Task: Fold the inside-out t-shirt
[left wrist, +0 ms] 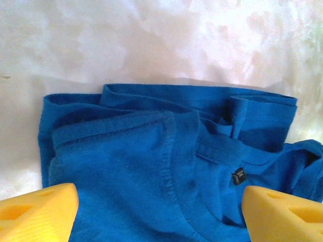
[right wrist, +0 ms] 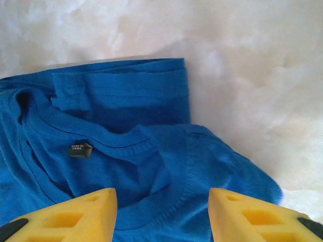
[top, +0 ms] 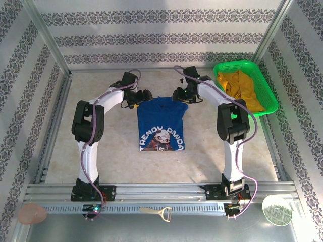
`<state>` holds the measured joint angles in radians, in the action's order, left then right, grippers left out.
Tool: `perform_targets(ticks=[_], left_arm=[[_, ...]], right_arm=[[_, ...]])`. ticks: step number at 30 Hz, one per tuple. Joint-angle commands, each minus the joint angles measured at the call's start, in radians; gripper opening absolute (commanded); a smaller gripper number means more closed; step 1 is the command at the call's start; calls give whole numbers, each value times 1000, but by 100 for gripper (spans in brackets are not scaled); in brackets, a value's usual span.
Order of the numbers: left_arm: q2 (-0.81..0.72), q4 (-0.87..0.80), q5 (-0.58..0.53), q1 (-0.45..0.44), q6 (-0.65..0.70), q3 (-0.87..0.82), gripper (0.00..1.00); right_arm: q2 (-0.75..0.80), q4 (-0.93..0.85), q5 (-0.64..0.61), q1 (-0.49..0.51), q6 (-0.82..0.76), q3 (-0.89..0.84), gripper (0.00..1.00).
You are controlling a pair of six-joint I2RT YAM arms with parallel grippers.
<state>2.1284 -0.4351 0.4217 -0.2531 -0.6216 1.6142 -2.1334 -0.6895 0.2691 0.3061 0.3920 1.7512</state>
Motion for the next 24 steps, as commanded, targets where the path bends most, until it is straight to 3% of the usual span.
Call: perform_targets(ticks=[1,6,11,22,23,24], left_arm=[[21,6,25,14,-10,21,85],[45,4,39,17,-3,29,85],[67,-10,48,18,17,32,85],[77,-14,58,18,48,3,85],[77,-14,58,18,49,1,85],[76,-12,58,19,49,-3,85]], right_arm=[[-49,-39,-32,13,-16,36,48],[-72,-43,-71,11,-5,63,32],[-84,-42,-72,13,-6,106,0],[-76,-25,-80,30,24,174,0],[-83,-33,-97,31,14,175,12],[-89,-42,-110,30,3,177,31]])
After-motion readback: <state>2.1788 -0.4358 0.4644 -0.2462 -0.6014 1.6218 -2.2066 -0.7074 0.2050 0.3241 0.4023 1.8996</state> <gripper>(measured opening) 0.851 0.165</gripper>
